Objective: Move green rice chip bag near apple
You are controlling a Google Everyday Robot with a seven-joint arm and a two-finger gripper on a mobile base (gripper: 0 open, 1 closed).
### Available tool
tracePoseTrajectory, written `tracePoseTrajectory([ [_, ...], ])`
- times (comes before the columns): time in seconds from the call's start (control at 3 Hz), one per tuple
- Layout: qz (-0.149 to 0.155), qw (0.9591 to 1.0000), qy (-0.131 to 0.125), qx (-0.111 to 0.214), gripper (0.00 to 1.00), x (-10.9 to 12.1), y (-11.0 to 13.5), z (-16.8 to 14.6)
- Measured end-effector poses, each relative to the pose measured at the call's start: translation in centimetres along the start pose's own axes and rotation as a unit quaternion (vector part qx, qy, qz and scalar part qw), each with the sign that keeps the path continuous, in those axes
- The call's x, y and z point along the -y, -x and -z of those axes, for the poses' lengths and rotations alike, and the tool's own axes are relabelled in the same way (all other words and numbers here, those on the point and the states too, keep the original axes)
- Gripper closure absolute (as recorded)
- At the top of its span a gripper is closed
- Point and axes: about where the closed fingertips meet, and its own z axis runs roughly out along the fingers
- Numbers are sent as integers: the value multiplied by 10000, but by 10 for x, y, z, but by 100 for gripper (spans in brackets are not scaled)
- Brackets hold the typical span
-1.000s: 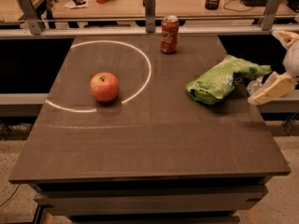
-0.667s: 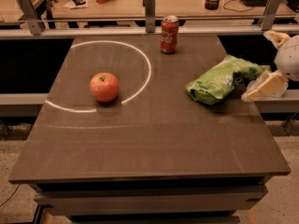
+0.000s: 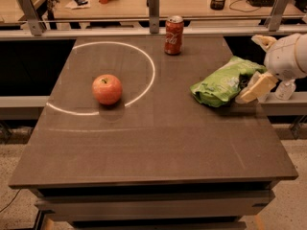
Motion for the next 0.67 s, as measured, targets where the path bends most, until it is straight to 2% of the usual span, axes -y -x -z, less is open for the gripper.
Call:
tracePoseTrajectory([
  [0.33,0,9999,125,-44,16,-5,1,-7],
  [0.67,23,9998,171,-89,39,-9,1,-10],
])
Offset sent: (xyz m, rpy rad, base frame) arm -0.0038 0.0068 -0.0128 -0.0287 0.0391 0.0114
